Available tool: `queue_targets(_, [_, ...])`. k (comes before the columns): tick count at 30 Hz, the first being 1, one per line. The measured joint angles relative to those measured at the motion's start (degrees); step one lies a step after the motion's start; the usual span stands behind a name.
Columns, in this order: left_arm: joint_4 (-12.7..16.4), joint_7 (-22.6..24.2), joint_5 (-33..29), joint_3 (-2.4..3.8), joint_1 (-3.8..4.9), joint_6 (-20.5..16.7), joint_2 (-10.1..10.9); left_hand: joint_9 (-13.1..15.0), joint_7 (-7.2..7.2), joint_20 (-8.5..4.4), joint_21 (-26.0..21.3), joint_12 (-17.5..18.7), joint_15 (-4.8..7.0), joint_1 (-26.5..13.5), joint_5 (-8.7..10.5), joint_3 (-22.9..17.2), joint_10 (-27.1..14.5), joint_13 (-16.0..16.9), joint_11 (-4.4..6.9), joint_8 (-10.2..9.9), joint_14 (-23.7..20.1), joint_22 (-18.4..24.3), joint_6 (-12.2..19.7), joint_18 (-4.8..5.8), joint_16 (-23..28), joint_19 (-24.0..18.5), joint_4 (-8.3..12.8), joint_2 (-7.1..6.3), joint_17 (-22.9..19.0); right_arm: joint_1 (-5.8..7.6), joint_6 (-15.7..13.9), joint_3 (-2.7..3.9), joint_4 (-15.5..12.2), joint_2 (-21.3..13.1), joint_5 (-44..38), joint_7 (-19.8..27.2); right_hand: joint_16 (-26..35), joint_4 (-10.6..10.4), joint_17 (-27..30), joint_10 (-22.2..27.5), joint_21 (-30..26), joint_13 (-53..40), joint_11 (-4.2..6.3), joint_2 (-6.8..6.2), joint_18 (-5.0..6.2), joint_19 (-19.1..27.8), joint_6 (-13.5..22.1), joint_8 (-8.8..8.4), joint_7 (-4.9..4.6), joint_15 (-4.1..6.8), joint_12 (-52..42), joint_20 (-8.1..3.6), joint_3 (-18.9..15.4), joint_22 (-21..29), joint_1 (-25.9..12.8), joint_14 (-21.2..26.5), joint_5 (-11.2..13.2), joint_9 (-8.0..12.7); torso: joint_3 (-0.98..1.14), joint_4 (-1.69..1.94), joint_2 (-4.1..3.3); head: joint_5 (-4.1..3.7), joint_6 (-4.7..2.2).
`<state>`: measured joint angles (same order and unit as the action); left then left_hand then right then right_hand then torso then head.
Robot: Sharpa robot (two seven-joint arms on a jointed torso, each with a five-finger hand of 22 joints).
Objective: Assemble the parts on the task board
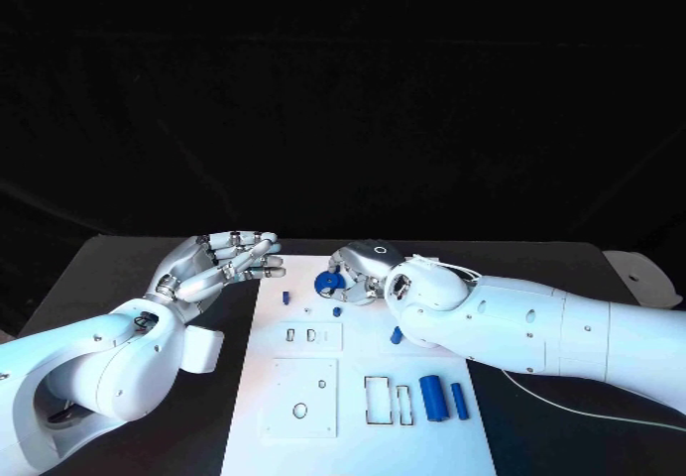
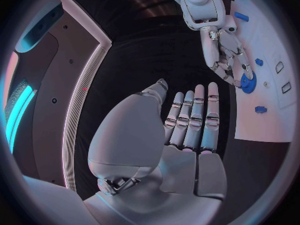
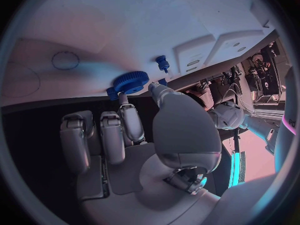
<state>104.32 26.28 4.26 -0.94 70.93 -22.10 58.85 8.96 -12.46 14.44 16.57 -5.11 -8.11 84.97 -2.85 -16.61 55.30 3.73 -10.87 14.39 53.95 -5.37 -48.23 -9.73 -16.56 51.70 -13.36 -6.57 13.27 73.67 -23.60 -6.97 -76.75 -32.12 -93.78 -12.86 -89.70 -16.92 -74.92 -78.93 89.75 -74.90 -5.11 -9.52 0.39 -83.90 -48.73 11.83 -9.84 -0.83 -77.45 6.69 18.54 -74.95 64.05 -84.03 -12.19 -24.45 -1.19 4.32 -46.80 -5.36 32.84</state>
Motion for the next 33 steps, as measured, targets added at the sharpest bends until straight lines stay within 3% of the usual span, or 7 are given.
queue_targets(7, [0.03, -0.04, 0.0, 0.0, 0.0, 0.01, 0.08, 0.0, 0.0, 0.0, 0.0, 0.0, 0.0, 0.0, 0.0, 0.0, 0.0, 0.0, 0.0, 0.0, 0.0, 0.0, 0.0, 0.0, 0.0, 0.0, 0.0, 0.0, -0.01, 0.15, 1.12, 0.11, -0.19, -0.34, 0.9, 0.0, 0.0, 0.09, 0.0, -0.33, 0.0, 0.0, 0.31, 1.32, 0.0, 0.0, -0.58, -0.23, 0.43, 0.0, -0.6, 0.0, -0.21, 0.0, -1.86, 0.0, -1.0, -0.07, 0.01, -0.01, 0.01, -0.03, 0.08])
queue_targets(15, [0.04, -0.08, 0.0, 0.0, 0.0, 0.01, 0.17, 0.01, 0.0, 0.0, 0.0, 0.0, 0.0, 0.0, 0.0, 0.0, 0.0, 0.0, 0.0, 0.0, 0.0, 0.01, 0.0, 0.0, 0.07, 0.0, 0.0, 0.0, 0.0, -0.03, -1.65, -0.06, -2.32, -2.89, 1.47, 0.06, 0.0, 0.73, 0.01, -1.45, 0.0, -0.05, 0.6, 0.96, 0.0, 0.0, -1.34, 0.36, 0.3, 0.0, -1.86, 0.0, 1.45, 0.01, -1.47, 0.0, -2.8, -0.35, 0.02, 0.03, 0.0, -0.25, 0.01])
queue_targets(20, [-0.07, -0.11, 0.0, 0.0, 0.0, 0.02, 0.4, 0.01, 0.0, 0.0, 0.0, 0.0, 0.0, 0.0, 0.0, 0.0, 0.0, 0.0, 0.0, 0.0, 0.0, 0.05, 0.0, 0.0, 0.22, 0.0, 0.0, 0.0, 0.05, 0.32, -5.66, 0.04, -5.72, -7.53, 2.97, 0.73, 0.0, 1.29, 0.01, -1.44, 0.0, -0.04, 0.6, -0.07, 0.0, 0.0, -1.34, 0.35, 0.31, 0.0, -1.87, 0.0, 2.59, 0.01, 0.6, 0.0, -2.89, -0.31, 0.03, -0.15, 0.07, -0.21, -0.11])
queue_targets(22, [-0.1, -0.12, 0.0, 0.0, 0.0, 0.04, 0.5, 0.01, 0.0, 0.0, 0.0, 0.0, 0.0, 0.0, 0.0, 0.0, 0.0, 0.0, 0.0, -0.13, 0.0, 0.05, 0.0, 0.0, 0.22, 0.0, 0.0, 0.0, 0.05, 0.72, -6.4, 0.14, -7.22, -9.67, 4.26, 1.5, 0.0, 1.77, 0.01, -1.44, 0.0, -0.04, 0.6, -0.67, 0.01, 0.0, -1.34, 0.0, 0.3, 0.0, -1.87, 0.0, 3.07, 0.02, 2.16, 0.0, -1.51, -0.26, 0.07, -0.26, 0.14, -0.25, -0.19])
queue_targets(24, [-0.24, -0.13, 0.0, 0.0, 0.0, 0.05, 0.59, 0.01, 0.0, 0.0, 0.0, 0.0, 0.0, 0.0, 0.0, 0.0, 0.0, 0.0, 0.0, -0.22, 0.0, 0.05, 0.0, 0.0, 0.22, 0.0, 0.0, 0.0, 0.05, 1.33, -6.66, 0.27, -8.94, -12.61, 6.58, 3.29, 0.01, 2.58, 0.01, -1.44, 0.0, -0.04, 0.6, -1.21, 0.01, 0.0, -0.91, -0.11, 0.18, 0.0, -1.86, 0.0, 3.85, 0.02, 4.64, 0.0, 0.75, -0.23, 0.12, -0.4, 0.21, -0.26, -0.27])
queue_targets(33, [-0.94, -0.13, 0.0, -0.01, 0.0, 0.23, 0.36, 0.01, 0.0, 0.0, 0.0, 0.0, 0.0, 0.0, 0.0, 0.0, 0.0, 0.0, 0.0, -0.22, 0.0, 0.11, 0.0, 0.0, 0.22, 0.0, 0.0, 0.0, 0.05, 2.65, -5.2, 0.41, -11.71, -23.48, 19.81, 13.09, 0.01, 6.56, 0.02, -0.93, 0.0, -0.03, 0.67, -3.11, 0.0, 0.0, -0.95, -0.55, 0.58, 0.01, -1.03, 0.0, 4.37, 0.02, 11.09, 0.0, 1.35, -0.23, 0.56, -1.24, 0.73, -0.62, -0.56])
